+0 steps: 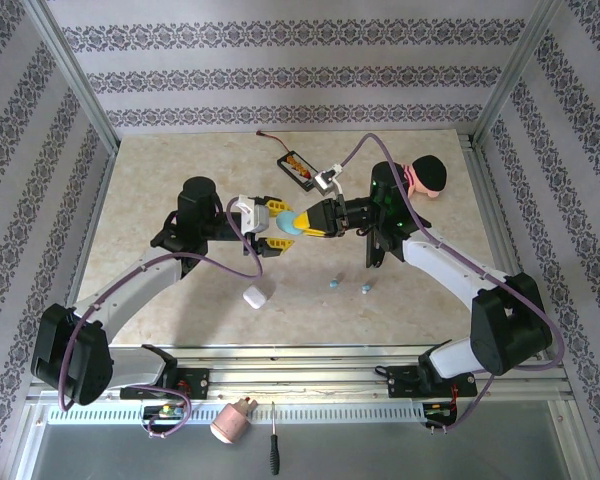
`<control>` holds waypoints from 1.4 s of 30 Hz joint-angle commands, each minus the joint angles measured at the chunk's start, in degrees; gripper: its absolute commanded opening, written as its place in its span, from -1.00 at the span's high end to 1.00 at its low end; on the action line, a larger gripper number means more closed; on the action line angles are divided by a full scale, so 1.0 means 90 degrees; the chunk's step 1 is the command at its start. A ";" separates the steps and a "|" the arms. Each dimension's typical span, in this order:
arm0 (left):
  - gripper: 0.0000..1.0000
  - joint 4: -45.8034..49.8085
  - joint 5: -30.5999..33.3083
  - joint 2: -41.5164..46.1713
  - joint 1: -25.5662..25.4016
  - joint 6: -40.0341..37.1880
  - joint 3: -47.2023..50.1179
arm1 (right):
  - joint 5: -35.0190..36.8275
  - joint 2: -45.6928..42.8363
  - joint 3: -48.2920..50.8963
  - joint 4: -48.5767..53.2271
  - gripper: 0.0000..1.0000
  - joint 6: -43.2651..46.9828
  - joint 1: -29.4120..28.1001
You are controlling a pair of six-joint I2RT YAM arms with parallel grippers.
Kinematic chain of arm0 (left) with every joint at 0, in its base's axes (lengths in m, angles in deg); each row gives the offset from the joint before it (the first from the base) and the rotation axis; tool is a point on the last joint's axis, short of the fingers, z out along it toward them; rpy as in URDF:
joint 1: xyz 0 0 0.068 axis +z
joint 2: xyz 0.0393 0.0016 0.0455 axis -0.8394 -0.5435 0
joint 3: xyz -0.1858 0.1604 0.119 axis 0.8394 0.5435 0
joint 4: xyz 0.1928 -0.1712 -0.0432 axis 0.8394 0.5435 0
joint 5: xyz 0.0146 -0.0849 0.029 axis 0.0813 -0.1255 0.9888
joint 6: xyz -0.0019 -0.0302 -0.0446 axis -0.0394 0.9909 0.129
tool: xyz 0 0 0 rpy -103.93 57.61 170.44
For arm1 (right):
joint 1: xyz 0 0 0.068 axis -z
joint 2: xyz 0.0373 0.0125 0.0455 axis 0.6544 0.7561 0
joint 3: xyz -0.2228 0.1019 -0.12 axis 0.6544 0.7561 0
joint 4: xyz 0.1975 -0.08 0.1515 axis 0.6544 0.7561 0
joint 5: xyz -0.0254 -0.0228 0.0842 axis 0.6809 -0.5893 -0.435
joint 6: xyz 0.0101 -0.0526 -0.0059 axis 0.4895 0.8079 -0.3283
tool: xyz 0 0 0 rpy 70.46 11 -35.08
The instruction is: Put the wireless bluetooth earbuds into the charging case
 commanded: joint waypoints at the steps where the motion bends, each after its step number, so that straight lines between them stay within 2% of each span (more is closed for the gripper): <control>1: -0.12 0.0088 -0.0317 -0.0019 -0.0081 -0.0104 -0.0226 | -0.0049 0.0061 -0.0162 -0.0035 0.77 0.0047 -0.0072; 6: 0.02 0.0052 -0.0383 -0.0009 -0.0088 0.0004 -0.0258 | -0.0024 0.0083 -0.0145 0.0026 0.75 0.0100 -0.0082; 9: 0.21 0.0058 -0.0395 -0.0023 -0.0104 0.0037 -0.0282 | -0.0004 0.0083 -0.0146 0.0068 0.69 0.0134 -0.0082; 11: 0.28 0.0057 -0.0376 -0.0035 -0.0103 0.0053 -0.0266 | 0.0050 0.0065 -0.0152 0.0146 0.54 0.0203 -0.0079; 13: 0.31 0.0071 -0.0315 -0.0039 -0.0098 0.0105 -0.0243 | 0.0186 -0.0004 -0.0175 0.0374 0.30 0.0434 -0.0063; 14: 0.33 0.0050 -0.0266 -0.0018 -0.0101 0.0162 -0.0206 | 0.0309 -0.0082 -0.0223 0.0686 0.16 0.0711 -0.0038; 16: 0.39 -0.0027 -0.0151 -0.0025 -0.0094 0.0349 -0.0135 | 0.0708 -0.0283 -0.0525 0.2151 0.00 0.1990 -0.0031; 18: 0.50 -0.0194 0.0032 -0.0023 -0.0090 0.0711 -0.0034 | 0.1723 -0.0495 -0.1084 0.4324 -0.16 0.3799 -0.0058; 20: 0.51 -0.0240 0.0162 -0.0046 -0.0089 0.1039 0.0007 | 0.2794 -0.0727 -0.1367 0.5342 -0.20 0.4966 -0.0139; 26: 0.52 -0.0328 0.0153 -0.0127 -0.0097 0.1948 0.0011 | 0.3617 -0.1668 -0.0772 0.4684 -0.24 0.6619 -0.0434; 30: 0.52 -0.0499 0.0213 -0.0113 -0.0089 0.2557 0.0013 | 0.3867 -0.1871 -0.0696 0.4523 -0.28 0.7244 -0.0686; 33: 0.53 -0.0500 0.0081 -0.0111 -0.0089 0.2690 -0.0029 | 0.4002 -0.1974 -0.0557 0.4484 -0.28 0.7901 -0.0919; 42: 0.53 -0.0275 -0.0558 -0.0151 -0.0089 0.2714 -0.0156 | 0.3496 -0.1666 -0.0715 0.4316 -0.20 0.7903 -0.0915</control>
